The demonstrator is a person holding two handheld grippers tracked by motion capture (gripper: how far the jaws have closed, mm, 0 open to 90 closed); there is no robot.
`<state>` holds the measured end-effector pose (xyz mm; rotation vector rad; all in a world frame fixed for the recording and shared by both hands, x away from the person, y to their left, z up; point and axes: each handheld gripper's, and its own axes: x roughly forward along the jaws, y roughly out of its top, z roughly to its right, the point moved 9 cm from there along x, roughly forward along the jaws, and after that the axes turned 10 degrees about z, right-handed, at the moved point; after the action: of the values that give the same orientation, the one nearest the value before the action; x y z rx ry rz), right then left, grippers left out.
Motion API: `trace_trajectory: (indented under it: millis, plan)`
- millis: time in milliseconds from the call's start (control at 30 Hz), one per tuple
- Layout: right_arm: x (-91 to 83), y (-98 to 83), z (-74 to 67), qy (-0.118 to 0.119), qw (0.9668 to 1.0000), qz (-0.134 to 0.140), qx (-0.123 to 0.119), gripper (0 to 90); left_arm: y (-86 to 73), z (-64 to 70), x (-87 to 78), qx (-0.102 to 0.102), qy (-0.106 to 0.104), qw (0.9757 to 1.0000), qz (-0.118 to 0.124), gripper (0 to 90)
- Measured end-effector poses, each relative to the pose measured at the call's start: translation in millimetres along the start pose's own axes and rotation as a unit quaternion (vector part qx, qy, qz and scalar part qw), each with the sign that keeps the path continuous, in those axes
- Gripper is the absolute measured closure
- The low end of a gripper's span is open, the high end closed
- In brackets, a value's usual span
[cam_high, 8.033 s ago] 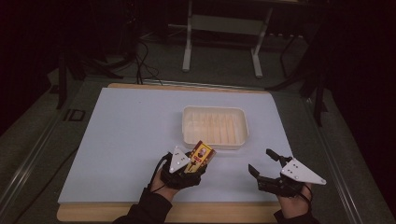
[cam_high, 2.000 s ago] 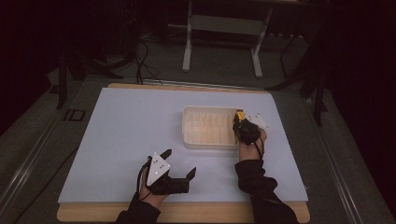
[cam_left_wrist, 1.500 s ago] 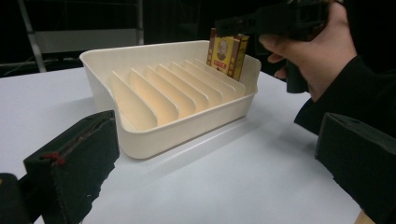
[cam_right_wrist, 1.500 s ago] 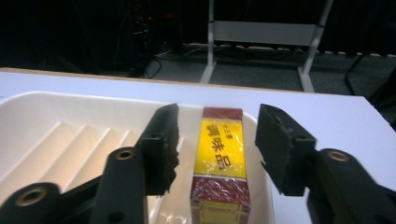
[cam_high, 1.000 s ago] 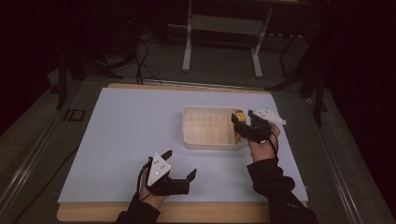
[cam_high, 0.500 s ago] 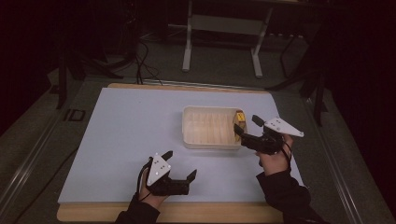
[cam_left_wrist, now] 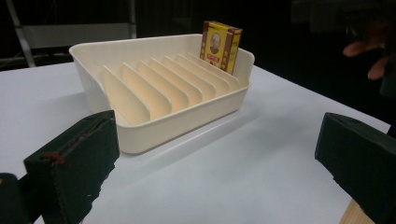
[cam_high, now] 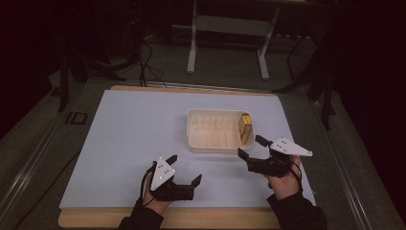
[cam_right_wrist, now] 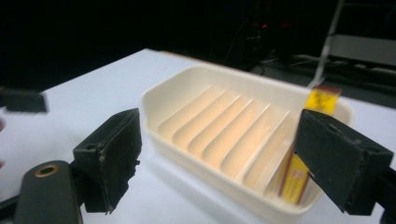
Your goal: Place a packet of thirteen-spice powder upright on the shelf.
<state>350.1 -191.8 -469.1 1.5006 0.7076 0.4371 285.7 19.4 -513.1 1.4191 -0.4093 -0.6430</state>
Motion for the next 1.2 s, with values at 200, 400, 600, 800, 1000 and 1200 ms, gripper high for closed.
trace_trajectory:
  millis: [200, 400, 600, 800, 1000, 1200]
  plan:
    - [-10.6, -19.6, -9.2, 0.003, 0.9994, -0.021, -0.027, 14.8, 0.5, -0.5, -1.0, 0.001, -0.001, 1.0, 0.001, 0.8]
    - [-21.6, -29.1, -12.1, 0.009, 0.9991, -0.031, -0.026, 14.8, 0.8, 0.2, -1.0, 0.001, -0.004, 1.0, 0.003, 0.8]
    - [-33.1, -34.7, -10.5, 0.008, 0.9988, -0.037, -0.033, 14.8, -0.8, 1.0, -0.4, 0.001, -0.007, 1.0, -0.002, 0.8]
    - [-43.2, -38.2, -4.5, 0.005, 0.9984, -0.04, -0.039, 14.3, -1.6, 1.1, -0.5, 0.001, -0.009, 0.9999, -0.003, 0.8]
    - [-51.0, -49.9, 9.2, 0.003, 0.9974, -0.059, -0.043, 14.3, -3.9, 3.8, 0.3, 0.007, -0.015, 0.9998, -0.007, 0.8]
    - [-58.1, -55.1, 16.4, 0.001, 0.9966, -0.068, -0.048, 14.3, -4.5, 3.3, 0.3, 0.005, -0.017, 0.9998, -0.008, 0.8]
